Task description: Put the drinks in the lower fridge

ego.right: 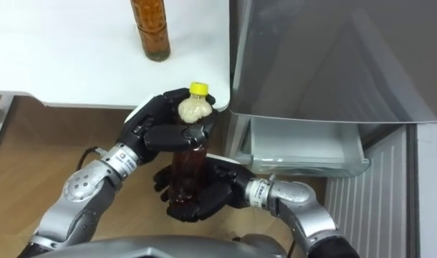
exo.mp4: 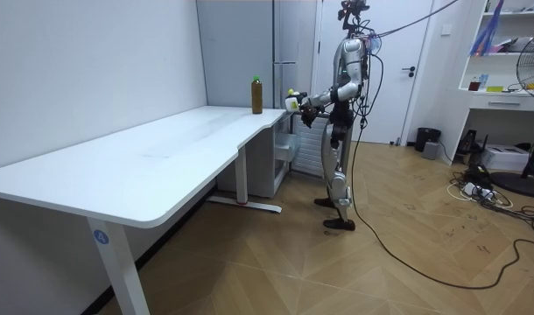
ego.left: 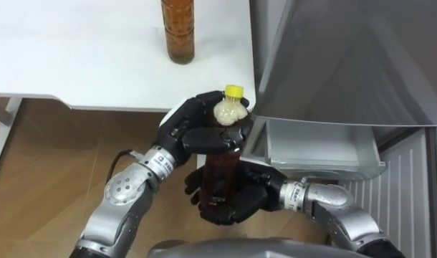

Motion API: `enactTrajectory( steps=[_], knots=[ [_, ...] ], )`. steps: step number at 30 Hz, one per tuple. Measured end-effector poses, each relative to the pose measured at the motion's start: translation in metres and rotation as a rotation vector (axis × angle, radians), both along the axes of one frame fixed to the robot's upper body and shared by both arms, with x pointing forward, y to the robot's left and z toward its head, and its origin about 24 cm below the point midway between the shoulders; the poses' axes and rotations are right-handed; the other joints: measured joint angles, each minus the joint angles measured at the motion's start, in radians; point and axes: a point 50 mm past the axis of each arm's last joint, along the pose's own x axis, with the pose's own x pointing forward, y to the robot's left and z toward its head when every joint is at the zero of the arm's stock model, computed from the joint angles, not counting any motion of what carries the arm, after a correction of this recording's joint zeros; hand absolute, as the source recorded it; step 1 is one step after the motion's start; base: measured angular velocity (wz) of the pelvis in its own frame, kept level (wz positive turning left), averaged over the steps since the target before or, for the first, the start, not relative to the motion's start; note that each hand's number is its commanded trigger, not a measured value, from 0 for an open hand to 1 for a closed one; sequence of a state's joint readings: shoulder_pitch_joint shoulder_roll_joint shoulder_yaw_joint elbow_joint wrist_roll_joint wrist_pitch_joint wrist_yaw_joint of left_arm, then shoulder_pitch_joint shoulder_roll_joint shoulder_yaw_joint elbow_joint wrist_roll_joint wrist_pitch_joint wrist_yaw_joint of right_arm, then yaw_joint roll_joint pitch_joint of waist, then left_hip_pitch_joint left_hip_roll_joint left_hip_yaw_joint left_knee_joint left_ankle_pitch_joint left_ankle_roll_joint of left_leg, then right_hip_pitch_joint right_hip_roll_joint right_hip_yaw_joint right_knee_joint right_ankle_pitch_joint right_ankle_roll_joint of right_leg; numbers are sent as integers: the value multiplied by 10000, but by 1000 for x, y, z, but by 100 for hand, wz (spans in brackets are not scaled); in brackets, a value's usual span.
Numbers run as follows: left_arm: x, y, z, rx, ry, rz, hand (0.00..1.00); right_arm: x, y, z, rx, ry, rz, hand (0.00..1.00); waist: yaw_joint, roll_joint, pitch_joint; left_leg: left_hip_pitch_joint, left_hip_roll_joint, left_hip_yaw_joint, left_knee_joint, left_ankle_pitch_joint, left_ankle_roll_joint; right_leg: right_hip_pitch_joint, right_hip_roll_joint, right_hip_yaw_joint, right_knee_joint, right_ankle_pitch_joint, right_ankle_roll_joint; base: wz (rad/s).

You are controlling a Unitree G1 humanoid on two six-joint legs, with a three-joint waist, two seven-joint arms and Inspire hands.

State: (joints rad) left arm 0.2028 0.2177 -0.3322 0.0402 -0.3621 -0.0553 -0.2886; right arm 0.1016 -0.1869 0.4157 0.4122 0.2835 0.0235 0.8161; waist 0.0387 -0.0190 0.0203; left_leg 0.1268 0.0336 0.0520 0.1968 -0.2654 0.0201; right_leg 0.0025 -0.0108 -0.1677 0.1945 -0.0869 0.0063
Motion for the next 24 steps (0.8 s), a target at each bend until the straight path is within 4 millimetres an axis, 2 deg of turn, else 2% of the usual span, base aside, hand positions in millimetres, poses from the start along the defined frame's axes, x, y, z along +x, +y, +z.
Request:
enactTrajectory(
  steps=[8,9,10,11,12,24],
  knots=[
    [0,-2,1,-266,-119,74,100,0,2,0,138,55,-71,100,-33,55,24,0,-2,3,-3,0,0,-7,0,-1,2,0,1,0],
    [0,-2,2,-269,-149,76,82,-1,3,0,185,76,-79,100,-35,59,23,0,-2,2,-2,0,0,-7,0,0,3,0,1,0],
    [0,-2,2,-274,-187,82,58,-1,3,0,232,95,-92,100,-41,73,19,0,-3,3,0,0,0,-7,0,1,3,0,0,0],
    [0,-2,2,-279,-204,86,5,-1,3,0,239,97,-97,100,-42,81,15,1,-4,3,1,0,0,-7,0,1,3,0,0,0],
    [0,-2,2,-290,-227,91,0,-1,3,0,247,100,-102,100,-45,97,7,4,-4,2,1,0,1,-6,-2,-1,5,0,0,0],
    [-3,-5,-2,-314,-14,-103,0,0,0,-1,201,190,-510,100,-52,209,-12,38,-16,-4,0,3,4,-6,-20,-7,81,0,1,0]
  ],
)
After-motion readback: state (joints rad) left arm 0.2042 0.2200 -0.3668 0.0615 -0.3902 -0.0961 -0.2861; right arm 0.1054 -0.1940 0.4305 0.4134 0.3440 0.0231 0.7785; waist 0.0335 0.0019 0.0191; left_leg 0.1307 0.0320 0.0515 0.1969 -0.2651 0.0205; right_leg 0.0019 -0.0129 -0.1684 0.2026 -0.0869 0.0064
